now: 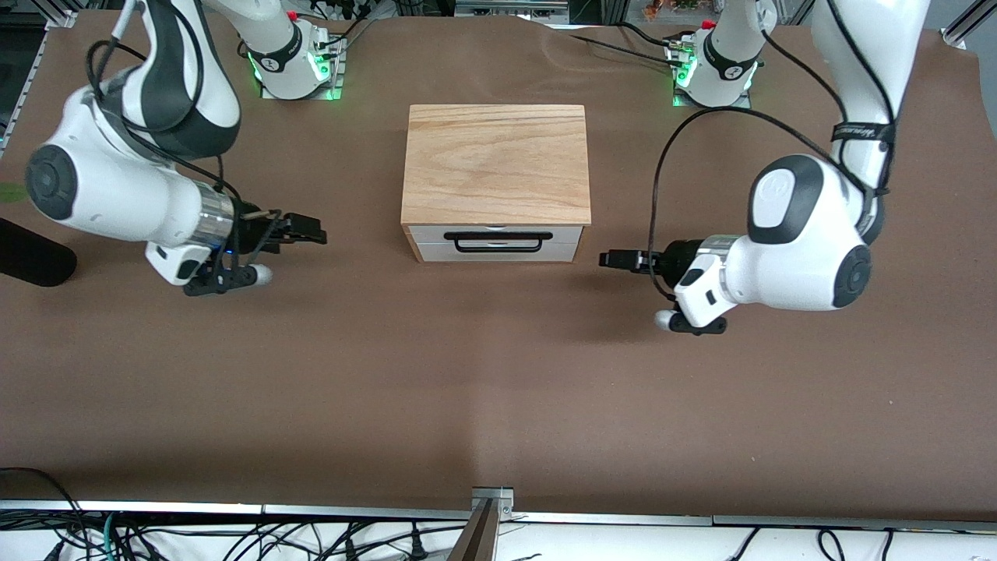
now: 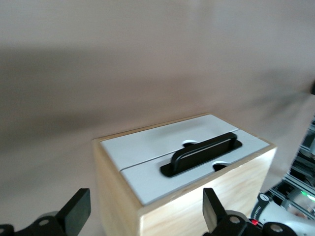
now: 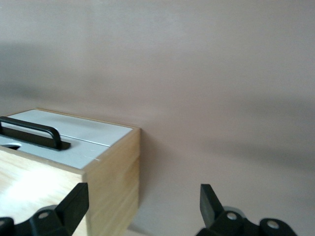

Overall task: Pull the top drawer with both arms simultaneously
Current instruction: 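Move the left gripper and the right gripper toward the drawer handle ends, then close the left gripper and the right gripper on the black handle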

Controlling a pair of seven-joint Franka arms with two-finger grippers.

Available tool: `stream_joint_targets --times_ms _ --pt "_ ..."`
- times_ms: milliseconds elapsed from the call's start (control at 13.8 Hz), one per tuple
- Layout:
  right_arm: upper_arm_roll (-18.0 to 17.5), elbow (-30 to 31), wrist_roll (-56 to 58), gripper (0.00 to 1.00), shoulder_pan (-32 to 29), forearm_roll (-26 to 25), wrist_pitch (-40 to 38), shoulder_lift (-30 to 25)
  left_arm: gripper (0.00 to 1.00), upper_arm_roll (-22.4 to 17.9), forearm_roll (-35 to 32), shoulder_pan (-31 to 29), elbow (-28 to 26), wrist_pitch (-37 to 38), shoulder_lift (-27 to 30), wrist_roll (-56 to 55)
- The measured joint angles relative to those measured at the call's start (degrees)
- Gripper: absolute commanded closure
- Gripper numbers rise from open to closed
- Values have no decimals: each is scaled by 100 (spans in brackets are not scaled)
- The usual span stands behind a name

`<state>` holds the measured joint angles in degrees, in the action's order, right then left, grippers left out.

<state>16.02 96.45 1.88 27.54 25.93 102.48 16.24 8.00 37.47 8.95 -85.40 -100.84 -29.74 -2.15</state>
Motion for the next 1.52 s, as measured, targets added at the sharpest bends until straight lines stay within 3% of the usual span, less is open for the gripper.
stream_joint_targets --times_ms 289,651,1157,1519 --pt "-5 -16 177 0 260 1043 199 361 0 4 1225 118 -14 -282 -670 1577" --pt "-5 -26 1025 0 374 2282 478 935 0 4 2019 144 -88 -319 -1036 2854" --pt "2 -30 2414 0 376 3631 531 1567 1 2 3551 147 -1267 -317 -1052 4809" --pt "-5 39 2569 6 714 4204 924 1762 31 28 3722 218 -1323 -312 -1036 4992"
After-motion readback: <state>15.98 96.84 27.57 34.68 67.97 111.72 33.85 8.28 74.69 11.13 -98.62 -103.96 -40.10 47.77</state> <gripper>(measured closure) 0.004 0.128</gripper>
